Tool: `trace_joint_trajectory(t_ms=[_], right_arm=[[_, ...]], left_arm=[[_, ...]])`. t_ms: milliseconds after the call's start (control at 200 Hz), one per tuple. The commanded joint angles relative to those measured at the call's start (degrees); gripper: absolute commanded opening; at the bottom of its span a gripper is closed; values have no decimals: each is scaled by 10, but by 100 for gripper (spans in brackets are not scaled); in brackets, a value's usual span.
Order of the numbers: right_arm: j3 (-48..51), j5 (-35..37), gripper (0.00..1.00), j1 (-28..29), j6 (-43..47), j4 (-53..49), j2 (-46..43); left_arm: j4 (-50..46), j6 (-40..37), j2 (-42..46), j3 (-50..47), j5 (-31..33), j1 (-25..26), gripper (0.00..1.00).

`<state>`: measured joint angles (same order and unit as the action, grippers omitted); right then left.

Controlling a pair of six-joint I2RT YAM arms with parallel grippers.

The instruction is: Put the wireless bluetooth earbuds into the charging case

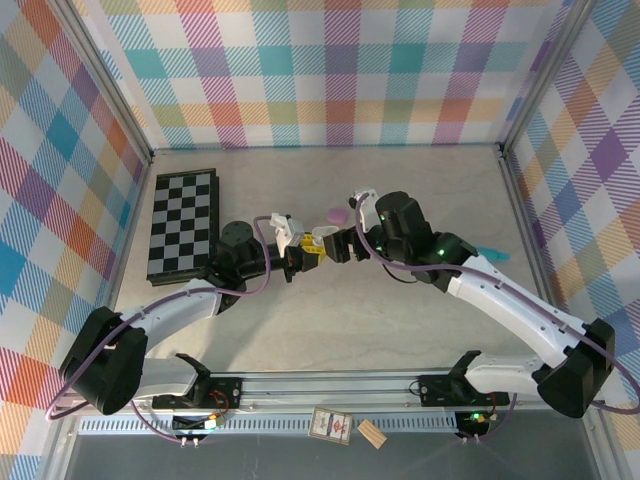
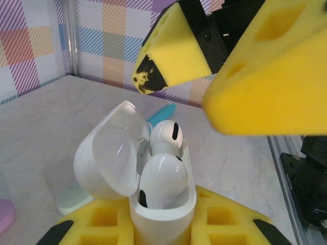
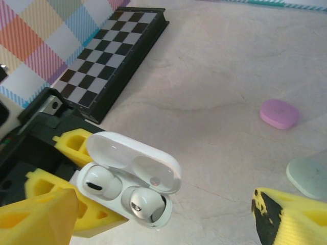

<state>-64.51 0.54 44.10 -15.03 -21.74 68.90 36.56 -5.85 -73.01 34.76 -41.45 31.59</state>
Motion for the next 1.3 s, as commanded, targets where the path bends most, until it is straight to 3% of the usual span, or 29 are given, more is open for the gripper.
trace_joint_trajectory(t_ms=[0,235,460,665,1000,1180,1245,1295], right_arm=[[-27,-32,89,-15,-32,4,1],[-142,-31,85,-62,-87,-140,91],[-202,-92,85,-71,-78,-220,179],[-200,-133,85,-71,-61,-238,196],[-129,-176,85,-71,12,-220,113],[-51,-201,87,-68,153,-146,9],[-16,-227,87,-66,272,-131,-32],[15,-252,80,-62,372,-119,-61]], left_arm=[[33,-40,11,-6,-14,-2,19],[-66,-183,38,1,26,4,19],[-136,-249,54,22,40,6,19],[-130,-249,49,22,54,4,20],[-105,-192,28,31,36,-6,20],[-179,-212,33,60,-31,-10,20],[-221,-228,37,75,-63,-10,20],[-247,-237,39,87,-96,-10,20]])
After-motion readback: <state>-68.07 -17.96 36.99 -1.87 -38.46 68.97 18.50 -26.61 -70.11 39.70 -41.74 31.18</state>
